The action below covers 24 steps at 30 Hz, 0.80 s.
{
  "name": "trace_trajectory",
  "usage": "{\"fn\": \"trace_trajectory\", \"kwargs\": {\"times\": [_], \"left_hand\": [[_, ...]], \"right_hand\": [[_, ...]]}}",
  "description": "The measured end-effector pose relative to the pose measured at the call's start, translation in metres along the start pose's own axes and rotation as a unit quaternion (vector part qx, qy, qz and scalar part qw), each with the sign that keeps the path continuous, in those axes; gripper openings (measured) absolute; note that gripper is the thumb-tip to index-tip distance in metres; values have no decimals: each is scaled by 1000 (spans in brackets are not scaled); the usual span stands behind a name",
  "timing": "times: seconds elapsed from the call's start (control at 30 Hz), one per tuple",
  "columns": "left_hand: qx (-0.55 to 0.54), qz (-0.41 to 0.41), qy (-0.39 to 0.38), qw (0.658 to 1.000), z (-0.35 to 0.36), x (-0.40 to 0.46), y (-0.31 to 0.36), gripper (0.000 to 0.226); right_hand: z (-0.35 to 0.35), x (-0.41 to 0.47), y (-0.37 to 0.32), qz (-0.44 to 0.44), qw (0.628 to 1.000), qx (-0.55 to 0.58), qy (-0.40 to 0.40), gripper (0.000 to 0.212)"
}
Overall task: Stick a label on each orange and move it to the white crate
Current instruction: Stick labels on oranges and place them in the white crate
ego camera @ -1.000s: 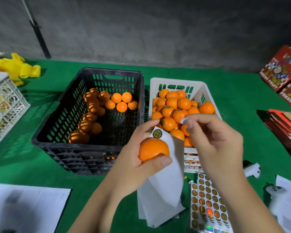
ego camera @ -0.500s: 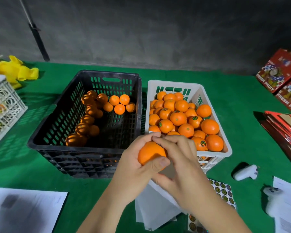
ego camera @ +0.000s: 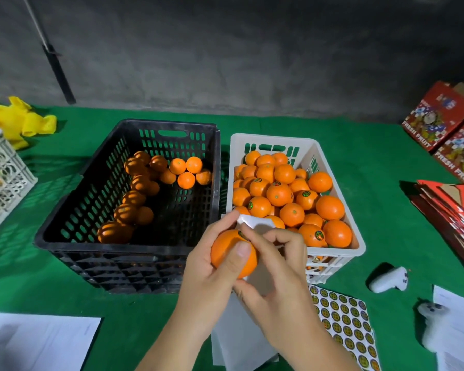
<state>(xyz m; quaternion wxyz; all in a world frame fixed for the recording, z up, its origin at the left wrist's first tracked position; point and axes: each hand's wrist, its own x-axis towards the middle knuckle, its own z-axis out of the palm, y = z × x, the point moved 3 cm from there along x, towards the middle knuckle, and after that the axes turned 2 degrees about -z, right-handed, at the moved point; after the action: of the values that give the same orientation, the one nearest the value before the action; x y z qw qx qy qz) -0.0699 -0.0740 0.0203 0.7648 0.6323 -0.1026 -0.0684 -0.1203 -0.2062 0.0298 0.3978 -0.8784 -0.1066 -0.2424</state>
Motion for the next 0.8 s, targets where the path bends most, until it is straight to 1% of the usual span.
{"fn": "trace_trajectory", "kwargs": {"times": [0.1, 0.33, 0.43, 0.5, 0.57, 0.63, 0.67, 0.7, 0.73, 0.8], "left_hand": [[2, 14, -1, 1000, 0, -2, -2, 71], [12, 22, 37, 999, -6, -1, -6, 74], [-1, 7, 23, 1000, -1, 3, -14, 76], [11, 14, 28, 999, 0, 7, -20, 73], [42, 56, 71, 995, -3, 15, -22, 59], [76, 124, 140, 979, -13, 26, -26, 35], [100, 146, 170, 969, -19, 35, -28, 27], [124, 157, 198, 959, -24, 44, -29, 27], [145, 152, 220, 953, -29, 53, -29, 32], [152, 111, 229, 955, -36, 71, -32, 41]], "right_hand": [[0, 1, -3, -14, 1000, 19, -18, 74], [11, -2, -4, -19, 999, 32, -39, 82], [9, 0, 6, 5, 999, 35, -31, 79], [2, 6, 14, 16, 998, 52, -30, 75], [-10, 15, 28, 14, 997, 75, -17, 75], [-26, 32, 50, 11, 996, 89, 5, 74], [-37, 43, 66, 8, 997, 76, 19, 73], [-47, 57, 84, 9, 998, 55, 29, 74], [-58, 73, 105, 18, 999, 32, 34, 76], [-77, 113, 151, 50, 998, -17, 35, 77]]}}
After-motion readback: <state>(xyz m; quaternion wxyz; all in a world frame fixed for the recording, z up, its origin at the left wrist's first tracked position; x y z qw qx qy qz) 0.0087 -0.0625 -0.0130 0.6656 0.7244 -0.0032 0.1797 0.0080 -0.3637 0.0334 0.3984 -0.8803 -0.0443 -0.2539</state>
